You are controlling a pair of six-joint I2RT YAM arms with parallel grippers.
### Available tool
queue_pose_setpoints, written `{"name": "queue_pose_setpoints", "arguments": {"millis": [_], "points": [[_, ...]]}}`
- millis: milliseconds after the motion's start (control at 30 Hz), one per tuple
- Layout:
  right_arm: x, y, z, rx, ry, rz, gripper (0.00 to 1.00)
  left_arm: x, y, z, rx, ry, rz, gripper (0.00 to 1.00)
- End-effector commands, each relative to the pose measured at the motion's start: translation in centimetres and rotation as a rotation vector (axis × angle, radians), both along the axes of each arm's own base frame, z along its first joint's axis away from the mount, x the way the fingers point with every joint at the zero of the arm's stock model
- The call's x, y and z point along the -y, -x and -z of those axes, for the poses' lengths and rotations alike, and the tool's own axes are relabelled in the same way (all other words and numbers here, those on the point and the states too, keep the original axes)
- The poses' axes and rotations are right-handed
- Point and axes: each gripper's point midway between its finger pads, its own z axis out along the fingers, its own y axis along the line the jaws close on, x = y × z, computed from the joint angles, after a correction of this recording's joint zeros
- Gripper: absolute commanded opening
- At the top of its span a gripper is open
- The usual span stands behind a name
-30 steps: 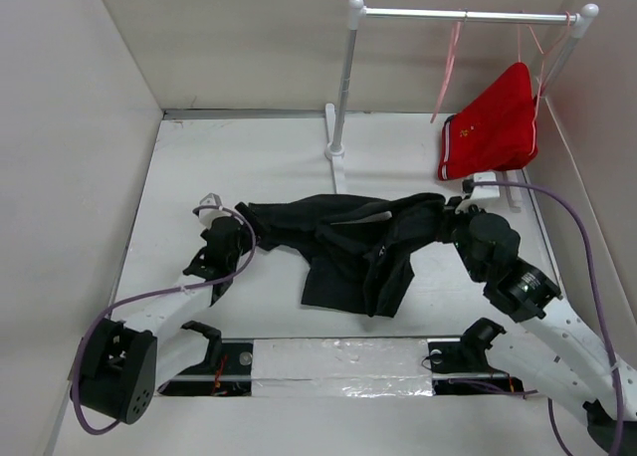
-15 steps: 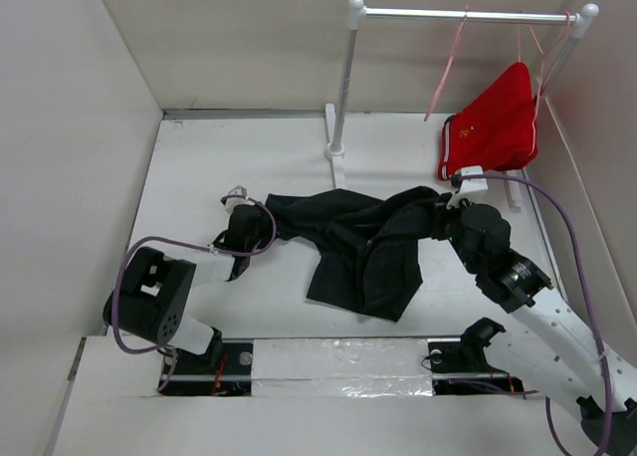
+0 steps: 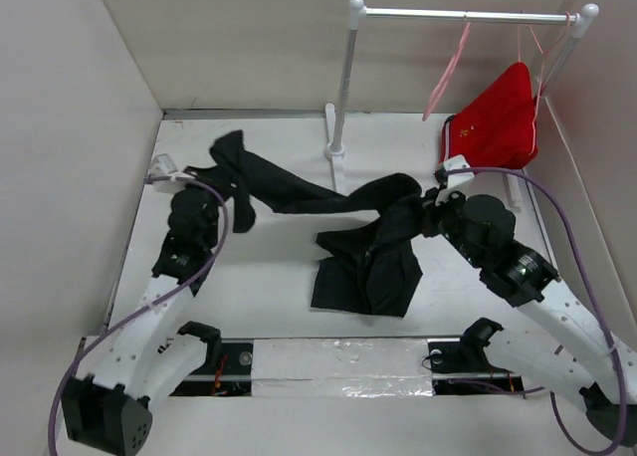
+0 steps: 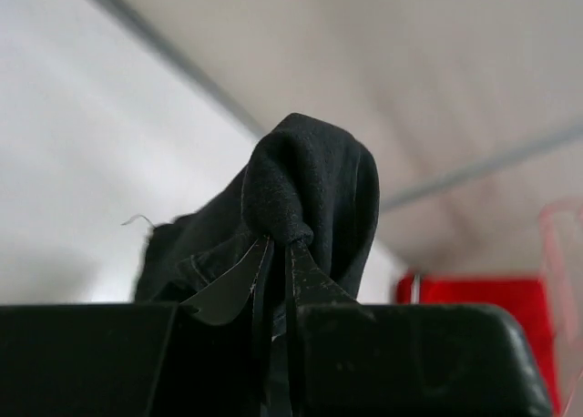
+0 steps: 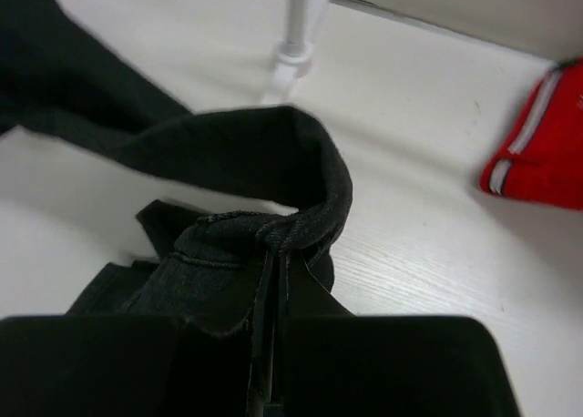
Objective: Place the trousers on the hanger
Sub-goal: Flatten out the trousers at the center of the board.
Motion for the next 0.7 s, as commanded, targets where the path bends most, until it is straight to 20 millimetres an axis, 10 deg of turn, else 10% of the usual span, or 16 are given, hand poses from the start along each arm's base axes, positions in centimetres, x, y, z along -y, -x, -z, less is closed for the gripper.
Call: {"name": "queue_pose_setpoints", "arguments": {"millis": [0,267,433,600,667], "points": [[-3.0,3.1,-9.2,0.189,-0.041,-0.22,0.0,-6.4,1.4,-5.3,0.095,0.041,-0.269,0.0],[0.3,9.4,-18.5,0.357,-0.204,-0.297,0.0,-12.5,7.1,-16.0,0.315,0.039,-0.492,0.0],[2.6,3.9,-12.2,0.213,-0.07,0.031,0.0,-11.6,4.0,-14.5,0.248,-0.025,-0.464,0.07],[6.3,-3.5,-5.5,0.105,0.065,0.35,0.0,-7.9,-4.7,-6.8,0.046,-0.075,-0.317,0.12],[8.3,-5.8,-3.2,0.077,0.069,0.402,0.0,-6.1,-7.8,-4.0,-0.036,-0.102,-0.235,0.41]]}}
